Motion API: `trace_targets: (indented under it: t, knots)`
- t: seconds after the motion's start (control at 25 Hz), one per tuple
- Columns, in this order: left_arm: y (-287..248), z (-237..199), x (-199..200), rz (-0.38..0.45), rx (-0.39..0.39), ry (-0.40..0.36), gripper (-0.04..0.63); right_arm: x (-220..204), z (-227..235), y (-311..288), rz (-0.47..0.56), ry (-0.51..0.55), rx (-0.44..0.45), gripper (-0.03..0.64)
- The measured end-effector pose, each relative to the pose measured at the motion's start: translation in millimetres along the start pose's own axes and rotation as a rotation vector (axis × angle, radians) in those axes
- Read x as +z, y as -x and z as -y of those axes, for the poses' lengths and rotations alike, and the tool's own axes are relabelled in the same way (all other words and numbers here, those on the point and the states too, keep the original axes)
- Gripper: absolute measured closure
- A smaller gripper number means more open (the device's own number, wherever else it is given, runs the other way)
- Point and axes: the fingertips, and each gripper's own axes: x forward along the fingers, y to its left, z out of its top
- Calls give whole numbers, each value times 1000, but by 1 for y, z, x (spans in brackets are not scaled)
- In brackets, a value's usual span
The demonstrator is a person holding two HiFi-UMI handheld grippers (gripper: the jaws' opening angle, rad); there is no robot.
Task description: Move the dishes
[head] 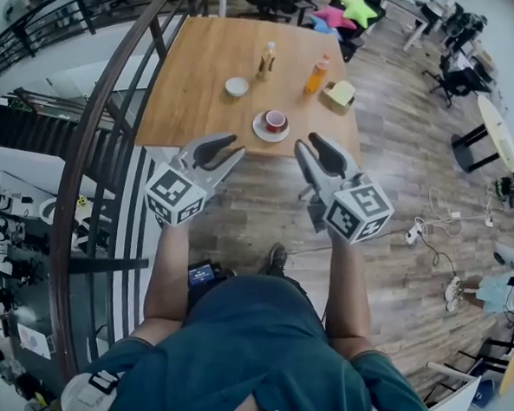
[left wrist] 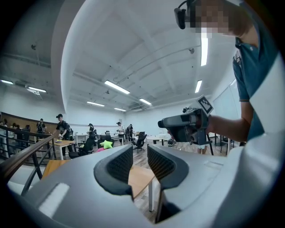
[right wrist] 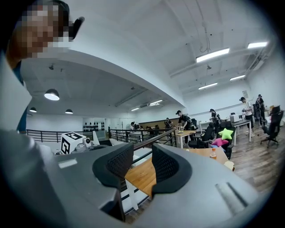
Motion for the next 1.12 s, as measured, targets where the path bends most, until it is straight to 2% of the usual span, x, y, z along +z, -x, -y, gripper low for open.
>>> trace_targets:
  t: [0.36, 1.12]
  knots:
    - [-25, -25, -6, -37, 102, 3, 494, 0, 40, -35, -6, -28, 103, 503]
    - [-114, -37, -23, -103, 249, 21, 494, -3, 147, -65, -22, -74, 258, 503]
